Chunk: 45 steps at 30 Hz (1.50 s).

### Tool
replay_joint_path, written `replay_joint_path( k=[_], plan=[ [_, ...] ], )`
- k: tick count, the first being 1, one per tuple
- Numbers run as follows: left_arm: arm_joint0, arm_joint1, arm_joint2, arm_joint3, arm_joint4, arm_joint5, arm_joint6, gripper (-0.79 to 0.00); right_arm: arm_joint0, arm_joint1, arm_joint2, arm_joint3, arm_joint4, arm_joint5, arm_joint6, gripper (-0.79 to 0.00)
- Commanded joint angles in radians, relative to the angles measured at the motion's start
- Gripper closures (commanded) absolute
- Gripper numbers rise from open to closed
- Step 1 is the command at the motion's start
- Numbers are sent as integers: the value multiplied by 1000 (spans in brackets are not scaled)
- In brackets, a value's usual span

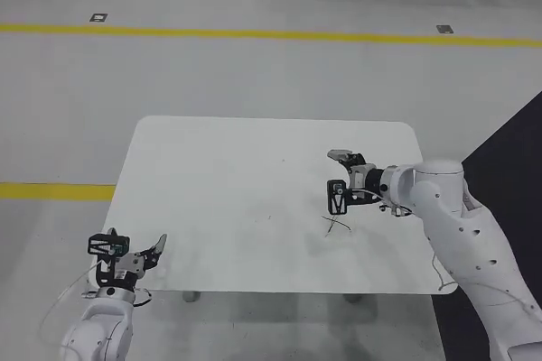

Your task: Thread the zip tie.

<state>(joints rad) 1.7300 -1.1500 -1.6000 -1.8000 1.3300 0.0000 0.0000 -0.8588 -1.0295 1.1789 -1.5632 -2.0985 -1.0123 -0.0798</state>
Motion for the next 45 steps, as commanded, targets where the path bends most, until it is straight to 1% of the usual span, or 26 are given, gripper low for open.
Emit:
replay_joint_path(
  k=[1, 4, 5, 6, 8, 11, 14, 15, 17, 18, 20, 21, 24, 31, 35, 36, 37, 38, 39, 40, 41, 43, 45],
  plan=[
    [0, 0, 0, 0, 0, 0, 0, -785, 0, 0, 0, 0, 0, 0, 0, -785],
    [0, 0, 0, 0, 0, 0, 0, -785, -4, 0, -5, -4, 5, 0, -9, -785],
    [0, 0, 0, 0, 0, 0, 0, -785, -10, 1, -25, -12, 12, 0, -37, -785],
    [0, 0, 0, 0, 0, 0, 0, -785, -2, 6, -62, -3, 8, 0, -80, -785],
    [0, 0, 0, 0, 0, 0, 0, -785, 61, 27, -154, 48, -62, 0, -124, -785],
    [0, 0, 0, 0, 0, 0, 0, -785, 211, 67, -313, 203, -61, 0, -298, -785],
    [0, 0, 0, 0, 0, 0, 0, -785, 404, 110, -531, 324, -156, 0, -461, -785],
    [0, 0, 0, 0, 0, 0, 0, -785, 465, 123, -603, 350, -188, 0, -530, -785],
    [0, 0, 0, 0, 0, 0, 0, -785, 576, 145, -751, 401, -243, 0, -708, -785],
    [0, 0, 0, 0, 0, 0, 0, -785, 627, 153, -826, 409, -255, 0, -728, -785],
    [0, 0, 0, 0, 0, 0, 0, -785, 711, 163, -966, 409, -189, 0, -728, -785],
    [0, 0, 0, 0, 0, 0, 0, -785, 747, 166, -1009, 410, -143, 0, -728, -785],
    [0, 0, 0, 0, 0, 0, 0, -785, 761, 172, -1009, 383, -107, 0, -728, -785],
    [0, 0, 0, 0, 0, 0, 0, -785, 753, 172, -1009, 385, -101, 0, -728, -785],
    [0, 0, 0, 0, 0, 0, 0, -785, 730, 154, -1009, 396, -96, 0, -680, -785],
    [0, 0, 0, 0, 0, 0, 0, -785, 728, 149, -1009, 399, -107, 0, -680, -693],
    [0, 0, 0, 0, 0, 0, 0, -785, 724, 144, -1009, 403, -126, 0, -689, -526],
    [0, 0, 0, 0, 0, 0, 0, -785, 724, 139, -1009, 407, -148, 0, -697, -425],
    [0, 0, 0, 0, 0, 0, 0, -785, 724, 134, -1009, 415, -173, 0, -702, -369],
    [0, 0, 0, 0, 0, 0, 0, -785, 718, 125, -1009, 422, -216, 0, -704, -332],
    [0, 0, 0, 0, 0, 0, 0, -785, 715, 120, -1009, 426, -236, 0, -708, -314],
    [0, 0, 0, 0, 0, 0, 0, -785, 707, 105, -1009, 439, -283, 0, -728, -299],
    [0, 0, 0, 0, 0, 0, 0, -785, 697, 87, -1009, 448, -320, 0, -728, -262]
  ],
)
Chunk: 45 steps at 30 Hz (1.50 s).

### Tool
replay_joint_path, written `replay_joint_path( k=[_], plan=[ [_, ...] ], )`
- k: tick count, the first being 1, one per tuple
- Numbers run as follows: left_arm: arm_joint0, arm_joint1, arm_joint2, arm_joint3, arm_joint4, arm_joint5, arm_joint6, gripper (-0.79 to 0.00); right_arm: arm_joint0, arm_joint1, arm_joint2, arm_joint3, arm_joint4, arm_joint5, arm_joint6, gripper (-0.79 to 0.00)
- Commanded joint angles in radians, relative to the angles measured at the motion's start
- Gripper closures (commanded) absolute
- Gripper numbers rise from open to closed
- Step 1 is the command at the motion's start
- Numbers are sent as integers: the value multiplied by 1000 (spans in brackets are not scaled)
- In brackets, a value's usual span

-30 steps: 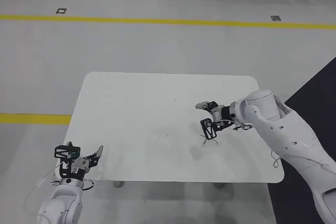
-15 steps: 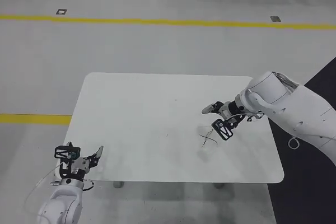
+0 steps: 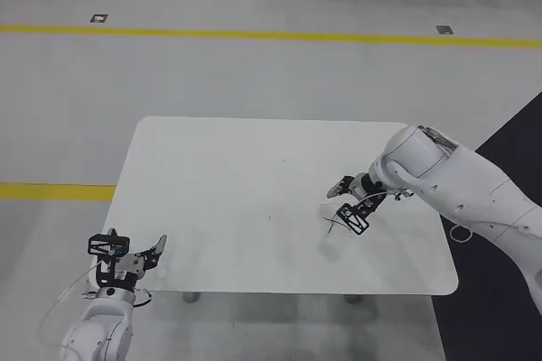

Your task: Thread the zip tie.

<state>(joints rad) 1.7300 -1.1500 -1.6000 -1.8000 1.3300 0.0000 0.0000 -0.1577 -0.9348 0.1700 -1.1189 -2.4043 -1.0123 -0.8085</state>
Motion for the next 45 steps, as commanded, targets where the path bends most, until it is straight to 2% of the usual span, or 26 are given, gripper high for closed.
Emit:
replay_joint_path(
  k=[1, 7, 24, 31, 45],
  plan=[
    [0, 0, 0, 0, 0, 0, 0, -785, -8, -16, 0, 8, -25, 0, 1, -259],
    [0, 0, 0, 0, 0, 0, 0, -785, -34, -74, 0, 61, -72, 0, 1, -246],
    [0, 0, 0, 0, 0, 0, 0, -785, -64, -281, 0, 344, -210, 0, 0, -280],
    [0, 0, 0, 0, 0, 0, 0, -785, -58, -339, 0, 433, -231, 0, 0, -274],
    [0, 0, 0, 0, 0, 0, 0, -785, -53, -436, 0, 572, -240, 0, 0, -194]
  ],
)
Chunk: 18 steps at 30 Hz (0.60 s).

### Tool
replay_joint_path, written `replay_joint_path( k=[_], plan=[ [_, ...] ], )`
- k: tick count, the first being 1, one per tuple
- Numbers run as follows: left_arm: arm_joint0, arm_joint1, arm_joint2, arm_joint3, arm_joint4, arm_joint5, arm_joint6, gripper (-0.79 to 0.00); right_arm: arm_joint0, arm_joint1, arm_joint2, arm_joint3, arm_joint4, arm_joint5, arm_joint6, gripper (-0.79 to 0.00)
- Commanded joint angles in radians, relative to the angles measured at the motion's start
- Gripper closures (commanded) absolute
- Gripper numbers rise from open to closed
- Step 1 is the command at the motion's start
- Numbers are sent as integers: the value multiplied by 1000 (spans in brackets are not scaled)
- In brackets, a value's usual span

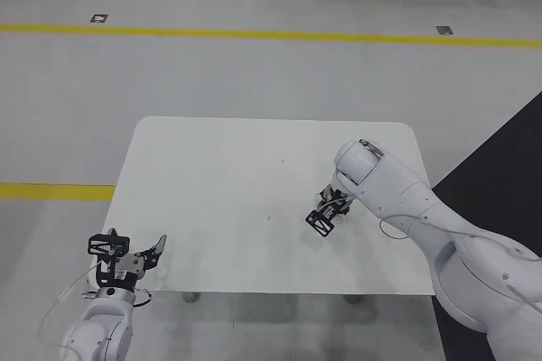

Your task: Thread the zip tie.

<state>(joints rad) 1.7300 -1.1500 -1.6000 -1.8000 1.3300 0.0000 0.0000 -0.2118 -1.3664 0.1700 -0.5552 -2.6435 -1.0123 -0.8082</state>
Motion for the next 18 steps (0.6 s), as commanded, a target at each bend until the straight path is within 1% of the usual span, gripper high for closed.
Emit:
replay_joint_path(
  k=[1, 3, 4, 5, 13, 18],
  plan=[
    [0, 0, 0, 0, 0, 0, 0, -785, 1, -9, 0, 16, -1, 0, 0, -169],
    [0, 0, 0, 0, 0, 0, 0, -785, -1, -19, 0, 29, -3, 0, 0, -123],
    [0, 0, 0, 0, 0, 0, 0, -785, -1, -24, 0, 35, -7, 0, 0, -74],
    [0, 0, 0, 0, 0, 0, 0, -785, 1, -29, 0, 41, -8, 0, 0, 0],
    [0, 0, 0, 0, 0, 0, 0, -785, 11, -58, 0, 87, -5, 0, 0, 0],
    [0, 0, 0, 0, 0, 0, 0, -785, 28, -55, 0, 85, 23, 0, 0, 0]
  ],
)
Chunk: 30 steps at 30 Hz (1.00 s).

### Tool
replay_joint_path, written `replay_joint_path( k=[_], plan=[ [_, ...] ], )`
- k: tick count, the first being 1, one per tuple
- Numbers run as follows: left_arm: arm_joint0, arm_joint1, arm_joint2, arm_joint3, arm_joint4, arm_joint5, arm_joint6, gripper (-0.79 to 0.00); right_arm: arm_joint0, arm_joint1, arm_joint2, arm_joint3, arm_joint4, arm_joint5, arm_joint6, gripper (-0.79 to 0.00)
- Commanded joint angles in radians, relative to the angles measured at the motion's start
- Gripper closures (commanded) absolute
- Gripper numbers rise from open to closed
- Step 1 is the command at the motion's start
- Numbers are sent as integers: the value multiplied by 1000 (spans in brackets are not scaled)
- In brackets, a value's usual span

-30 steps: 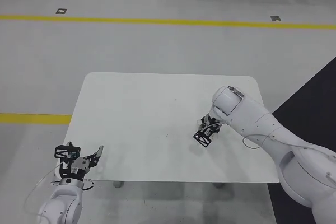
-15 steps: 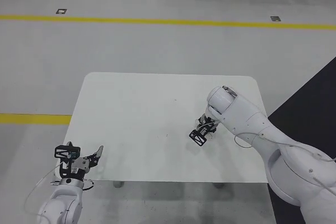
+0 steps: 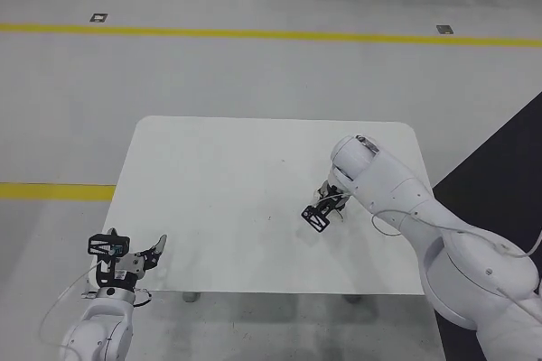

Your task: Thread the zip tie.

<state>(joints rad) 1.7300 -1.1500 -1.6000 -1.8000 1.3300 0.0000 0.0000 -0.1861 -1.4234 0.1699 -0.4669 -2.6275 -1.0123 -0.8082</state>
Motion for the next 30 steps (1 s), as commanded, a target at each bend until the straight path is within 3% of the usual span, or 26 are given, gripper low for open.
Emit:
replay_joint_path(
  k=[1, 7, 12, 15, 19, 24, 27, 30],
  plan=[
    [0, 0, 0, 0, 0, 0, 0, -785, 5, 6, 0, -10, 15, 0, 0, 0],
    [0, 0, 0, 0, 0, 0, 0, -785, 15, 48, 0, -64, 50, 0, 0, 0],
    [0, 0, 0, 0, 0, 0, 0, -785, 38, 121, 0, -172, 136, 0, 0, 0],
    [0, 0, 0, 0, 0, 0, 0, -785, 56, 199, 0, -277, 233, 14, -15, 0],
    [0, 0, 0, 0, 0, 0, 0, -785, 60, 339, 0, -432, 374, 43, -43, 0],
    [0, 0, 0, 0, 0, 0, 0, -785, 50, 498, 0, -645, 473, 0, 0, 0],
    [0, 0, 0, 0, 0, 0, 0, -785, 48, 556, 0, -688, 410, 0, 0, 0],
    [0, 0, 0, 0, 0, 0, 0, -785, 49, 578, 0, -715, 393, 0, 0, -12]
  ],
)
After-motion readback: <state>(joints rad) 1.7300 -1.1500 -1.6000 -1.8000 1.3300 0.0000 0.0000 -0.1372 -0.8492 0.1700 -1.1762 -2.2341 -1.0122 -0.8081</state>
